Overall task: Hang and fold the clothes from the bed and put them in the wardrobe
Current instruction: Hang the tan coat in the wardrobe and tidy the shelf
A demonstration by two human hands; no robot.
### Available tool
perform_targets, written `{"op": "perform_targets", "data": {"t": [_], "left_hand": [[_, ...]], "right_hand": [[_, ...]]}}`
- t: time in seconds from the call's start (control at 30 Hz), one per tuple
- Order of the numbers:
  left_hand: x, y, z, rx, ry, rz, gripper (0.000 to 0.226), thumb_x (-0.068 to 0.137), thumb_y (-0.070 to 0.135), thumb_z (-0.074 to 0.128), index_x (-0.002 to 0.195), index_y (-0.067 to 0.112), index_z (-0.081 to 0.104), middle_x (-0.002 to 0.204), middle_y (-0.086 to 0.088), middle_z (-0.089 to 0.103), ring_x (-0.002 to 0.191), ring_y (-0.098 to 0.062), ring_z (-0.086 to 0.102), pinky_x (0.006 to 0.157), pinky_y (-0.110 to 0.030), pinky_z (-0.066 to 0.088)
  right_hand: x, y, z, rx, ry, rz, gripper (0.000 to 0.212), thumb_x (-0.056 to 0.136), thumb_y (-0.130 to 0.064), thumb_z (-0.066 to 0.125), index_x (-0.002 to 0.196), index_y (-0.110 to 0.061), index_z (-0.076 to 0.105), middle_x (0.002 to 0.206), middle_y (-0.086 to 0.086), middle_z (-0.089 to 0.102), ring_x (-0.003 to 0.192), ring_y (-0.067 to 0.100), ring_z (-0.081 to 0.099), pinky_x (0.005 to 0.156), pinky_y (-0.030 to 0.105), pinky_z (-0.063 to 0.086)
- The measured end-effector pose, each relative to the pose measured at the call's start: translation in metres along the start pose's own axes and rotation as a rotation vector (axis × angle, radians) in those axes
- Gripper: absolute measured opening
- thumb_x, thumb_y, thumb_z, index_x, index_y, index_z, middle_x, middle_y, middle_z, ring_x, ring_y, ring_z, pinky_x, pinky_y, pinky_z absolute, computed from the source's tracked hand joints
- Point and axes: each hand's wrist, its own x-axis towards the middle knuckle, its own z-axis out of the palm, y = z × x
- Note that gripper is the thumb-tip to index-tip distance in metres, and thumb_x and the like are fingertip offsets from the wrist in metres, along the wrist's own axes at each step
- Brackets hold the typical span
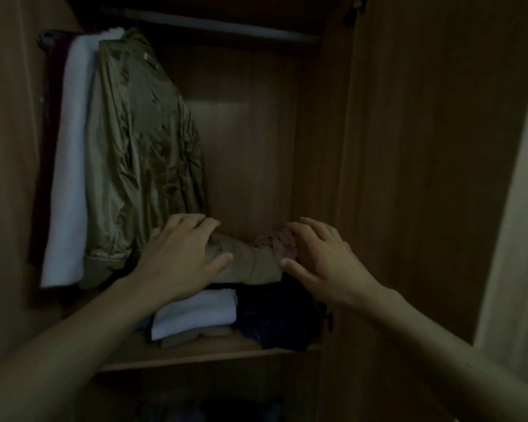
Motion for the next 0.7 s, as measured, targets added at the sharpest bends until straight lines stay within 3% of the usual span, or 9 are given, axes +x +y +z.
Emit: {"op": "perform_targets", "data": {"t": [0.13,0.2,0.27,0.33,0.47,0.57,0.63,0.7], "left_hand": [[-0.016,0.006,0.013,-0.115,-0.053,0.052,0.104,0.068,0.086,0.009,0.149,0.029,0.039,0.152,0.004,0.04,0.137,-0.021,0.035,0.108,-0.045,0.037],[-0.025,0.004,0.014,-0.213,-0.028,0.098,0.096,0.075,0.087,0.021,0.143,0.025,0.048,0.143,0.003,0.049,0.132,-0.023,0.044,0.106,-0.046,0.039],[-0.037,0.001,0.009,-0.292,0.032,0.111,0.081,0.078,0.073,0.037,0.139,0.023,0.052,0.136,0.001,0.055,0.127,-0.023,0.049,0.106,-0.041,0.041],[-0.047,-0.005,0.006,-0.363,0.075,0.144,0.079,0.077,0.068,0.041,0.143,0.024,0.048,0.139,0.0,0.055,0.128,-0.022,0.049,0.105,-0.038,0.039],[-0.064,-0.018,0.021,-0.508,0.003,0.197,0.11,0.067,0.096,0.021,0.151,0.027,0.036,0.15,0.005,0.044,0.134,-0.017,0.041,0.111,-0.039,0.036],[-0.083,-0.006,0.036,-0.594,-0.103,0.229,0.126,0.055,0.103,0.001,0.155,0.029,0.026,0.156,0.008,0.034,0.138,-0.014,0.035,0.113,-0.036,0.033],[-0.093,0.006,0.036,-0.613,-0.169,0.255,0.126,0.055,0.103,0.007,0.157,0.029,0.02,0.159,0.009,0.028,0.141,-0.014,0.029,0.116,-0.035,0.029],[-0.098,0.02,0.033,-0.652,-0.193,0.275,0.106,0.071,0.092,0.025,0.157,0.029,0.018,0.161,0.008,0.025,0.144,-0.015,0.026,0.117,-0.036,0.027]], "right_hand": [[-0.026,-0.018,-0.022,-0.088,-0.016,0.091,0.07,0.092,-0.066,0.041,0.151,-0.033,0.021,0.159,-0.003,0.019,0.146,0.019,0.014,0.111,0.049,0.029],[-0.036,-0.032,-0.029,-0.125,-0.028,0.137,0.071,0.092,-0.066,0.041,0.151,-0.033,0.02,0.16,-0.002,0.018,0.147,0.021,0.014,0.112,0.05,0.029],[-0.046,-0.05,-0.033,-0.132,-0.029,0.181,0.07,0.092,-0.064,0.042,0.151,-0.034,0.02,0.159,-0.004,0.017,0.147,0.02,0.013,0.112,0.05,0.029],[-0.059,-0.067,-0.034,-0.145,-0.036,0.22,0.07,0.092,-0.065,0.042,0.151,-0.035,0.02,0.16,-0.005,0.017,0.147,0.018,0.013,0.113,0.05,0.029],[-0.093,-0.091,-0.031,-0.183,-0.08,0.314,0.071,0.09,-0.068,0.042,0.151,-0.037,0.019,0.159,-0.008,0.016,0.146,0.014,0.013,0.114,0.048,0.03],[-0.119,-0.1,-0.039,-0.256,-0.112,0.389,0.074,0.089,-0.07,0.039,0.151,-0.035,0.019,0.159,-0.01,0.017,0.145,0.013,0.015,0.115,0.046,0.031],[-0.134,-0.106,-0.045,-0.285,-0.119,0.438,0.075,0.088,-0.07,0.04,0.151,-0.034,0.019,0.159,-0.009,0.017,0.145,0.014,0.016,0.116,0.044,0.03],[-0.15,-0.113,-0.051,-0.305,-0.115,0.459,0.075,0.087,-0.071,0.039,0.15,-0.035,0.02,0.158,-0.01,0.018,0.145,0.013,0.017,0.116,0.041,0.03]]}}
